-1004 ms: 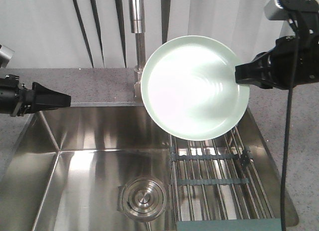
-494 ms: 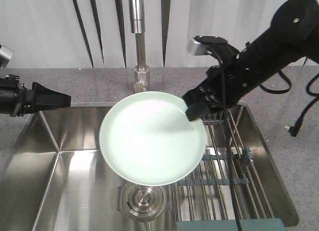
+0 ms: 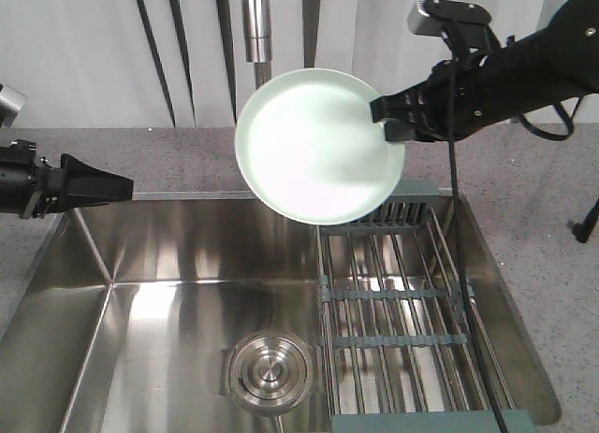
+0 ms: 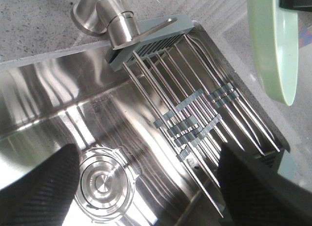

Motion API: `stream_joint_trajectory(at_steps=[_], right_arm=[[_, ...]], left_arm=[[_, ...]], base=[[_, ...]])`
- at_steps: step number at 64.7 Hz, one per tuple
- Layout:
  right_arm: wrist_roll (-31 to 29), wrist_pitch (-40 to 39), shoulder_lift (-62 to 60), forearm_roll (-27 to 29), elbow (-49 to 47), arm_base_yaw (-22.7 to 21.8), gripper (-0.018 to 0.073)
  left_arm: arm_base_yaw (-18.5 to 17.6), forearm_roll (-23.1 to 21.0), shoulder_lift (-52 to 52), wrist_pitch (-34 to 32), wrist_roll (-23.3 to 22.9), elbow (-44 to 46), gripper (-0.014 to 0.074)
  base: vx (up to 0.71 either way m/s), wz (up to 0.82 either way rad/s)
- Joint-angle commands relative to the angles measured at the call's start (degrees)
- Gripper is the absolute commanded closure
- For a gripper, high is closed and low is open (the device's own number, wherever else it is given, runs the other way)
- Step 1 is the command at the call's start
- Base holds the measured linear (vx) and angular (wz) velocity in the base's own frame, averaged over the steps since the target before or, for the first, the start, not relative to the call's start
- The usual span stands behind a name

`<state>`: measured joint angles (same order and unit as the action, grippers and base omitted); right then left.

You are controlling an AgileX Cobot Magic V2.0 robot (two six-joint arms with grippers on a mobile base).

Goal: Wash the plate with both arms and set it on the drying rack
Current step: 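Swing the plate over the sink with the right gripper, tilting it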

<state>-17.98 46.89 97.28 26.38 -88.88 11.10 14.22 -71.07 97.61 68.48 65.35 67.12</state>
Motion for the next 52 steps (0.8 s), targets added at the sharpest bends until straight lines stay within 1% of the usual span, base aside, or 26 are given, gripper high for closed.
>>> stream_joint_trajectory(at_steps=[1,3,8,13,16,21,27,33,39,45,52], right_arm=[[-0.84,5.31,-3.35,-1.04,-1.97,-0.98,0.0564],[-0.84,9.06,-3.35,-0.8,-1.97,-0.92,0.0564],[-0.84,14.17,-3.14,0.68,-1.9,0.85,0.0564],[-1.28,15.43,-3.09,2.8,-1.9,3.37,0.0564],[-1.7,13.63,-3.09,4.49,-1.9,5.36,0.0564],[-2.64,7.41,-3.09,6.76,-1.9,7.95,0.0564],[-2.76,-1.39,-3.09,8.42,-1.9,9.31,0.0564],[-2.51,-8.27,-3.09,7.59,-1.97,8.28,0.0564],[-2.32,-10.53,-3.15,6.12,-1.97,4.92,0.0564],[-2.0,-7.82,-3.15,5.43,-1.97,0.61,0.0564],[-2.21,0.06,-3.15,5.28,-1.97,-2.81,0.0564]], left_arm=[[0.22,-3.74,-2.73,3.02,0.21,1.31,0.0044],[0.22,-3.74,-2.73,3.02,0.21,1.31,0.0044],[0.22,-3.74,-2.73,3.02,0.21,1.31,0.0044],[0.22,-3.74,-2.73,3.02,0.21,1.31,0.0044],[0.22,-3.74,-2.73,3.02,0.21,1.31,0.0044],[0.22,-3.74,-2.73,3.02,0.21,1.31,0.0044],[0.22,-3.74,-2.73,3.02,0.21,1.31,0.0044],[0.22,-3.74,-2.73,3.02,0.21,1.31,0.0044],[0.22,-3.74,-2.73,3.07,0.21,1.31,0.0044],[0.22,-3.74,-2.73,3.02,0.21,1.31,0.0044],[0.22,-3.74,-2.73,3.02,0.21,1.31,0.0044]], base=[[0.0,0.0],[0.0,0.0],[0.0,0.0],[0.0,0.0],[0.0,0.0],[0.0,0.0],[0.0,0.0],[0.0,0.0],[0.0,0.0],[0.0,0.0],[0.0,0.0]])
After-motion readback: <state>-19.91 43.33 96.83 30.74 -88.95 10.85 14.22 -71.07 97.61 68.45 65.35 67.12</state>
